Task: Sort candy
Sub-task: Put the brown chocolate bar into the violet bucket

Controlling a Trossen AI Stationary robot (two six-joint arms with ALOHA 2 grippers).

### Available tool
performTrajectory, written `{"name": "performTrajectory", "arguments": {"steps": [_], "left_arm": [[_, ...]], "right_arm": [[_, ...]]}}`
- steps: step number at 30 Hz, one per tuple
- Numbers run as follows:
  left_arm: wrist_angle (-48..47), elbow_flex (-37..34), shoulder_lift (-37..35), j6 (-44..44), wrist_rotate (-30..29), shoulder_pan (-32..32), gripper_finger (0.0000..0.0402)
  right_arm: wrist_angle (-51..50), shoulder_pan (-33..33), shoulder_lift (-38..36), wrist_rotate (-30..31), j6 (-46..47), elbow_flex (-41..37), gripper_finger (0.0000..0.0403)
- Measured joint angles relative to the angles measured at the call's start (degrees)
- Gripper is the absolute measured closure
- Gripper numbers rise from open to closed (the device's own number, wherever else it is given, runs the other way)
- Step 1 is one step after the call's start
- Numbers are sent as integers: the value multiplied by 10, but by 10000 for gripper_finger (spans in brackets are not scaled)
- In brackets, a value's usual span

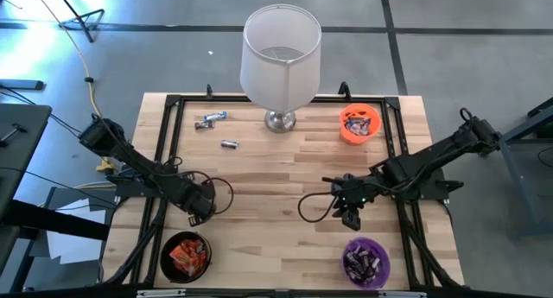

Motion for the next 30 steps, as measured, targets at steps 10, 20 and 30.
{"name": "performTrajectory", "arguments": {"steps": [10, 20, 30], "left_arm": [[-9, 24, 6, -72, -12, 1, 390], [32, 148, 8, -83, -148, 2, 398], [237, 291, 6, 183, -447, 2, 400]], "right_arm": [[0, 0, 0, 19, 0, 0, 265], [38, 0, 0, 111, -30, 0, 265], [313, 0, 2, 255, -216, 0, 265]]}}
